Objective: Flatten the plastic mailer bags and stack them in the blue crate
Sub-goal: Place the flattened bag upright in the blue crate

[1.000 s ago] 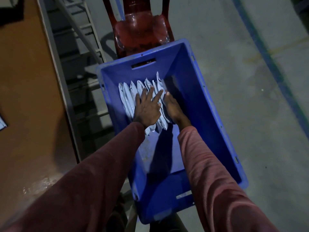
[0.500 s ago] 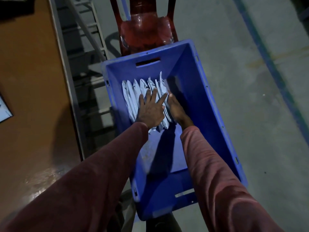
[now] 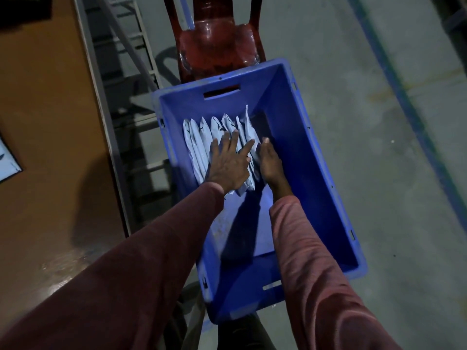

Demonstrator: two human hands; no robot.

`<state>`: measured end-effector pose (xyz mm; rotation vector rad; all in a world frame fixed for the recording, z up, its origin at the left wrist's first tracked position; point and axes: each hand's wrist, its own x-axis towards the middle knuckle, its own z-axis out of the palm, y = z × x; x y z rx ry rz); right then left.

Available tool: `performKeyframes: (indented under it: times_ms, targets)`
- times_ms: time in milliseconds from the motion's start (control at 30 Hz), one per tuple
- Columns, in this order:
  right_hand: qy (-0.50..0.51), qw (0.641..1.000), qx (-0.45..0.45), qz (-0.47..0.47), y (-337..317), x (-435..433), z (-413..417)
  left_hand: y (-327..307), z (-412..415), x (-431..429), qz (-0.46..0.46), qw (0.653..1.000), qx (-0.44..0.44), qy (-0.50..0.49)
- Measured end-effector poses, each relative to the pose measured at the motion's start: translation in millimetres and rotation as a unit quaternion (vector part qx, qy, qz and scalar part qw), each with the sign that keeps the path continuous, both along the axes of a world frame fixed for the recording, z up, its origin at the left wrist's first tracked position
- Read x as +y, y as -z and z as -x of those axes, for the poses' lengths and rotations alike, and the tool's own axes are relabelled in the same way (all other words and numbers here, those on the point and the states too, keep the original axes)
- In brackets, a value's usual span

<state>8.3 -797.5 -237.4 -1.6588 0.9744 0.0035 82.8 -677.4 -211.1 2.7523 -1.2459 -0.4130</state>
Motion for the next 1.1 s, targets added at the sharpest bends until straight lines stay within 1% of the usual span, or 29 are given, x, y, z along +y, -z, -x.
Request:
performKeyframes:
  times_ms: [100, 200, 300, 367, 467, 533, 600, 733, 867, 1000, 1100]
  targets:
    - [0.002, 1.000, 0.016, 0.014, -4.5, 2.5, 5.1, -5.0, 7.4, 0.9, 0.000, 1.000, 0.004, -0.001]
    - [0.028, 0.999, -0.003, 0.035, -4.5, 6.2, 12.7, -11.5, 15.1, 1.9, -0.009, 1.000, 0.009, -0.010]
    - [0.045, 0.998, -0.009, 0.032, -3.2, 11.4, 22.4, -15.4, 22.7, 6.2, -0.003, 1.000, 0.019, -0.012]
    - [0.027, 0.999, 0.002, 0.033, -2.7, 15.1, 24.7, -17.5, 27.4, 10.5, -0.005, 1.000, 0.025, -0.012]
    - [-0.030, 0.996, 0.035, 0.073, 2.5, 21.4, 22.5, -21.3, 33.0, 17.6, -0.012, 0.999, 0.036, -0.021]
    - [-0.063, 0.993, 0.032, 0.092, 5.6, 25.1, 21.0, -23.6, 35.6, 23.1, -0.016, 0.998, 0.042, -0.031]
    - [-0.075, 0.992, 0.014, 0.102, 4.2, 27.5, 21.9, -23.8, 36.8, 27.4, -0.018, 0.998, 0.045, -0.036]
    - [-0.040, 0.993, 0.012, 0.113, 0.5, 26.9, 26.0, -23.8, 35.4, 32.2, -0.018, 0.998, 0.048, -0.042]
    - [-0.044, 0.991, 0.020, 0.127, -7.3, 27.6, 28.5, -26.8, 33.8, 32.4, -0.017, 0.998, 0.052, -0.045]
    - [-0.038, 0.989, 0.000, 0.142, -12.6, 27.5, 32.1, -38.7, 39.0, 36.3, -0.020, 0.998, 0.045, -0.045]
    - [-0.029, 0.985, -0.024, 0.168, -32.6, 34.1, 35.4, -61.4, 47.1, 43.4, -0.036, 0.997, 0.038, -0.051]
